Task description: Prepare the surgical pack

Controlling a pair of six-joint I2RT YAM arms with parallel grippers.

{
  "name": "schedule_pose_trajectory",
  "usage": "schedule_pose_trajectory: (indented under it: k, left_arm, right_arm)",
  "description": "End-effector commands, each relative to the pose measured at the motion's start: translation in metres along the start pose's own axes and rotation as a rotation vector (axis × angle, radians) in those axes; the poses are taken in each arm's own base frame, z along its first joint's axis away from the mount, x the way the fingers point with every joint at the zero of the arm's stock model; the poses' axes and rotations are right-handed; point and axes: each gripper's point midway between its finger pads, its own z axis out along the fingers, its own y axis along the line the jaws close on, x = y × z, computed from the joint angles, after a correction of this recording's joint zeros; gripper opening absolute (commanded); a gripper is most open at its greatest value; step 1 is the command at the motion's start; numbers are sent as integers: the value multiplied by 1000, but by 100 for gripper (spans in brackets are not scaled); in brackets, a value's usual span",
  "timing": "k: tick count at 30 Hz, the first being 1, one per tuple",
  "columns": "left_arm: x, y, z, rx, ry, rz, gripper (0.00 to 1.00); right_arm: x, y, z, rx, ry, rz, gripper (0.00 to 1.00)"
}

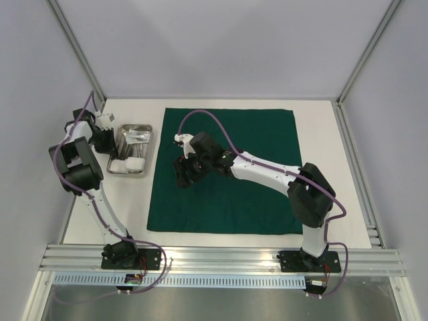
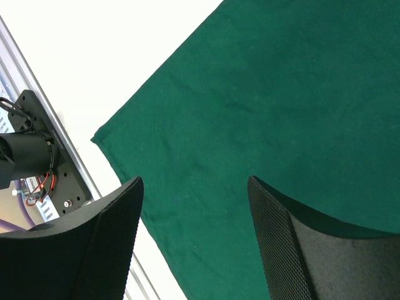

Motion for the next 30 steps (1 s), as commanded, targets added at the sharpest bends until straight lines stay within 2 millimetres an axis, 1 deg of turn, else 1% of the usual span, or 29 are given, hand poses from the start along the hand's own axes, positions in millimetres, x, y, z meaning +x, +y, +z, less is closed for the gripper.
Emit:
schedule_pose_trajectory:
  k: [1,3,8,11,13,14,16,17,18,19,20,21,22,23,24,26,27,29,30]
  left_arm:
    - [-36,-31,-28,116,-134,-11,0]
    - [-36,-32,-29,125,-122,-21,0]
    - [-39,-36,-40,125,-119,-16,0]
    - [-34,-42,-46,123,-84,1,0]
    - [-32,-46,-49,108,-72,37,0]
    - [-28,-54,-48,114,-52,51,0]
    - [-27,-64,-50,118,-46,92,0]
    - [-24,-74,-47,123,-29,119,0]
    - [-24,-80,-47,123,-24,138,0]
    - [-24,-86,-48,127,-23,166,0]
    - [-22,-100,-45,142,-11,199,0]
    - [-20,-109,-44,155,-3,219,0]
    - [-19,-117,-43,164,4,247,0]
    - [-17,-123,-42,170,11,267,0]
    - [-15,-139,-38,184,26,306,0]
    - [-10,-153,-34,203,44,355,0]
    - [-7,-168,-30,219,58,389,0]
    - [1,-183,-24,241,81,446,0]
    - [4,-194,-21,254,92,480,0]
  right_arm:
    - [-17,6,-8,-2,-51,-22,70]
    - [-19,7,-9,-2,-55,-25,70]
    - [-17,5,-9,5,-52,-24,70]
    - [-18,1,-11,11,-55,-9,70]
    - [-20,-7,-13,30,-60,13,70]
    - [-20,-11,-14,40,-61,22,70]
    - [-23,-21,-19,61,-69,42,70]
    - [-23,-24,-22,69,-73,50,70]
    - [-23,-28,-25,76,-76,61,70]
    - [-22,-36,-28,88,-75,88,70]
    - [-23,-40,-33,95,-84,99,70]
    - [-22,-45,-36,104,-87,113,70]
    - [-24,-56,-42,123,-99,134,69]
    - [-20,-62,-48,141,-103,153,69]
    - [-21,-75,-55,164,-117,175,69]
    - [-15,-87,-66,196,-124,207,69]
    - [-13,-99,-73,219,-132,231,69]
    - [-14,-108,-86,246,-156,253,69]
    - [-7,-119,-90,267,-151,276,69]
